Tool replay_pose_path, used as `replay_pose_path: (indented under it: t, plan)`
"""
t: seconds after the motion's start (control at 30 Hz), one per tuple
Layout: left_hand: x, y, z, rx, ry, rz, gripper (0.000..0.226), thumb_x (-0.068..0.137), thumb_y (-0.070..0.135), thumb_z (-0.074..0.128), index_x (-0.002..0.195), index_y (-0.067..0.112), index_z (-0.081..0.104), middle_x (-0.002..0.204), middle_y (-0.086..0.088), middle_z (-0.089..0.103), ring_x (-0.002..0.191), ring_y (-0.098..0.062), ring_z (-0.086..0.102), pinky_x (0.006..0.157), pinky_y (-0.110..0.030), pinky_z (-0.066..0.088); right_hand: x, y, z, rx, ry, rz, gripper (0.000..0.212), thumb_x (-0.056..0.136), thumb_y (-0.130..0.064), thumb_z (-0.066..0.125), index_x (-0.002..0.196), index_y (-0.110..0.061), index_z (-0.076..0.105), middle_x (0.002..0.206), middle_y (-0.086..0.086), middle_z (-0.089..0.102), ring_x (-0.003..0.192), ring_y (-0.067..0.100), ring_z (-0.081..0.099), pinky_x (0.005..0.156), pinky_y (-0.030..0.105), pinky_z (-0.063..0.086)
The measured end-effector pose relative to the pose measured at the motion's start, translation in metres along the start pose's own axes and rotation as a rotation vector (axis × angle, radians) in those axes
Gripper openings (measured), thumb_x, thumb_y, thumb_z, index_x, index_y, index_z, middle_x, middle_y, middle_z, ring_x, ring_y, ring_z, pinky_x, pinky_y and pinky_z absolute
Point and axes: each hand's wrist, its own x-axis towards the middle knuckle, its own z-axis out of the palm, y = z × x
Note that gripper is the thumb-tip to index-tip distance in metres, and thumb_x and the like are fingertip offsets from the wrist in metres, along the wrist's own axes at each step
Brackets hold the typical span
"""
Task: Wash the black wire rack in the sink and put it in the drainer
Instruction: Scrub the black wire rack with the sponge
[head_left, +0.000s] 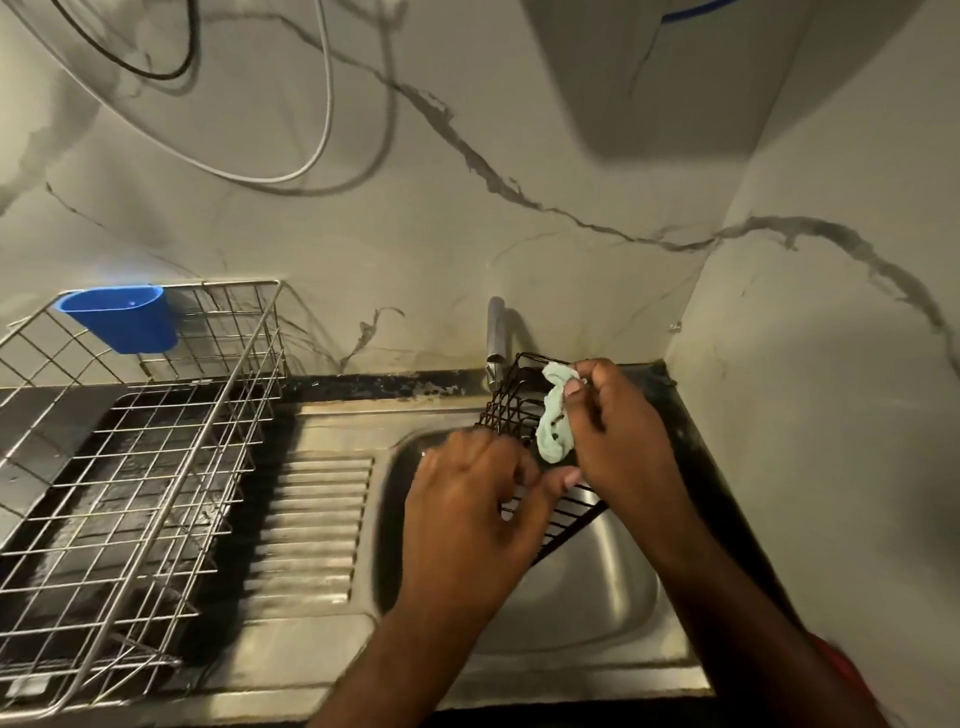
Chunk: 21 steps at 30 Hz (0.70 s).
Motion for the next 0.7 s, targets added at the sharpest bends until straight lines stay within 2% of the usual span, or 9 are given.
replay_pose_path:
  t: [0.07, 0.13, 0.23, 0.33, 0.4, 0.5, 0.6, 0.67, 0.7]
  plan:
    - [-0.001, 0.005, 0.002, -0.094, -0.052, -0.042, 0.039, 0.091, 0.058, 0.065, 0.076, 0.023, 0.071, 0.064, 0.013, 0.058, 0.062, -0.005, 0.055, 0.058, -0.033, 0.048, 0.002, 0.004, 0.001, 0.033, -0.035, 0.035, 0.02, 0.104, -0.029, 0.047, 0.117, -0.022, 0.06, 0.096, -0.009, 0.067, 0.089, 0.01, 0.065, 0.077, 0.03, 0.052]
    - [0.0, 0.009, 0.004, -0.104, -0.15, -0.137, 0.044, 0.092, 0.066, 0.056, 0.096, 0.027, 0.077, 0.064, 0.011, 0.064, 0.06, -0.005, 0.061, 0.057, -0.031, 0.051, 0.004, 0.01, 0.003, 0.084, -0.082, 0.088, 0.019, 0.102, -0.026, 0.05, 0.119, -0.023, 0.06, 0.102, -0.007, 0.068, 0.094, 0.012, 0.066, 0.086, 0.039, 0.055]
    - [-0.004, 0.006, 0.011, 0.021, -0.33, -0.186, 0.037, 0.096, 0.059, 0.051, 0.114, 0.031, 0.067, 0.058, 0.008, 0.057, 0.06, -0.011, 0.062, 0.06, -0.034, 0.052, 0.003, 0.017, 0.006, 0.176, -0.116, 0.156, 0.017, 0.099, -0.025, 0.056, 0.116, -0.028, 0.062, 0.104, -0.008, 0.071, 0.096, 0.01, 0.069, 0.087, 0.043, 0.058]
    - [-0.009, 0.003, 0.017, -0.077, -0.474, -0.276, 0.023, 0.097, 0.05, 0.051, 0.102, 0.029, 0.059, 0.058, 0.007, 0.056, 0.059, -0.013, 0.06, 0.057, -0.033, 0.046, 0.0, 0.022, 0.009, 0.22, -0.127, 0.195, 0.013, 0.098, -0.025, 0.06, 0.109, -0.032, 0.062, 0.101, -0.008, 0.072, 0.093, 0.007, 0.069, 0.087, 0.041, 0.059]
    - [-0.011, 0.005, 0.019, -0.158, -0.531, -0.342, 0.023, 0.097, 0.052, 0.052, 0.087, 0.032, 0.055, 0.058, 0.005, 0.057, 0.054, -0.011, 0.055, 0.055, -0.03, 0.042, -0.004, 0.022, 0.009, 0.258, -0.132, 0.209, 0.015, 0.099, -0.022, 0.059, 0.107, -0.034, 0.06, 0.101, -0.009, 0.071, 0.092, 0.005, 0.069, 0.087, 0.039, 0.059]
    - [-0.014, 0.008, 0.022, -0.092, -0.494, -0.389, 0.041, 0.093, 0.063, 0.056, 0.073, 0.027, 0.051, 0.056, 0.004, 0.055, 0.052, -0.01, 0.052, 0.051, -0.024, 0.037, -0.008, 0.02, 0.01, 0.291, -0.139, 0.242, 0.014, 0.1, -0.024, 0.057, 0.11, -0.034, 0.06, 0.102, -0.012, 0.07, 0.095, 0.005, 0.068, 0.089, 0.04, 0.057]
    - [-0.016, -0.002, 0.024, -0.035, -0.38, -0.409, 0.044, 0.091, 0.06, 0.063, 0.067, 0.025, 0.051, 0.056, 0.007, 0.049, 0.055, -0.007, 0.05, 0.051, -0.017, 0.029, -0.01, 0.02, 0.013, 0.324, -0.155, 0.278, 0.019, 0.1, -0.027, 0.057, 0.118, -0.031, 0.061, 0.105, -0.011, 0.071, 0.098, 0.005, 0.068, 0.092, 0.041, 0.056]
    - [-0.016, -0.013, 0.023, 0.051, -0.3, -0.358, 0.037, 0.092, 0.057, 0.063, 0.073, 0.025, 0.062, 0.077, 0.011, 0.048, 0.08, -0.007, 0.048, 0.064, -0.02, 0.033, -0.01, 0.02, 0.011, 0.32, -0.164, 0.271, 0.019, 0.1, -0.027, 0.056, 0.119, -0.03, 0.061, 0.104, -0.009, 0.073, 0.095, 0.005, 0.07, 0.089, 0.04, 0.057]
    - [-0.015, -0.018, 0.023, 0.092, -0.289, -0.337, 0.034, 0.092, 0.056, 0.062, 0.079, 0.025, 0.068, 0.089, 0.007, 0.045, 0.093, -0.012, 0.042, 0.073, -0.022, 0.033, -0.01, 0.019, 0.008, 0.314, -0.173, 0.268, 0.02, 0.101, -0.028, 0.055, 0.12, -0.029, 0.06, 0.103, -0.008, 0.073, 0.093, 0.005, 0.071, 0.087, 0.038, 0.058]
